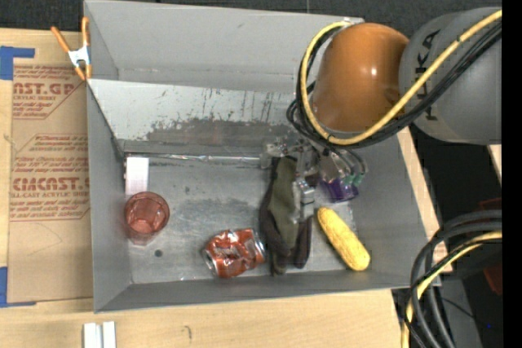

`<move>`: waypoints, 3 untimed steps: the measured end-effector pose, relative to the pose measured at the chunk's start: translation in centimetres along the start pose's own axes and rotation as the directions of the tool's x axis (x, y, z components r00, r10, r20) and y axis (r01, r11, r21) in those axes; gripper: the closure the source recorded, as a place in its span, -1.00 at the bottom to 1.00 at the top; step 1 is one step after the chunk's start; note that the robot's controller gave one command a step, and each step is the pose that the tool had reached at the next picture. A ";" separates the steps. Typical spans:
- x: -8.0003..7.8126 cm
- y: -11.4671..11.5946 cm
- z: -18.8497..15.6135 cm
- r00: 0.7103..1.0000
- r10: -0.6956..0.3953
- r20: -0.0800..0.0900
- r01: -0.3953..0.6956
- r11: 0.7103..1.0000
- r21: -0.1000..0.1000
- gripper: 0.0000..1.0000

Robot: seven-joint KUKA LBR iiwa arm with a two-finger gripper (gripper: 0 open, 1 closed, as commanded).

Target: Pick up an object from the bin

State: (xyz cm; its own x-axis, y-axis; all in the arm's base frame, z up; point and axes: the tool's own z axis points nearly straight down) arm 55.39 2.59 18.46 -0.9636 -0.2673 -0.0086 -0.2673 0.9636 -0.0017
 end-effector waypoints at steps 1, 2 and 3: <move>2.5 -1.0 6.1 0.995 -0.101 -0.003 0.101 0.995 -0.001 -1.00; 2.4 0.1 10.7 0.996 -0.091 -0.009 0.091 0.996 -0.005 1.00; 2.4 0.1 10.7 0.996 -0.091 -0.008 0.091 0.996 -0.005 1.00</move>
Offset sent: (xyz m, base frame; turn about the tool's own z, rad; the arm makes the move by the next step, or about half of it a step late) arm -0.0220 -0.0071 -0.1072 -0.0909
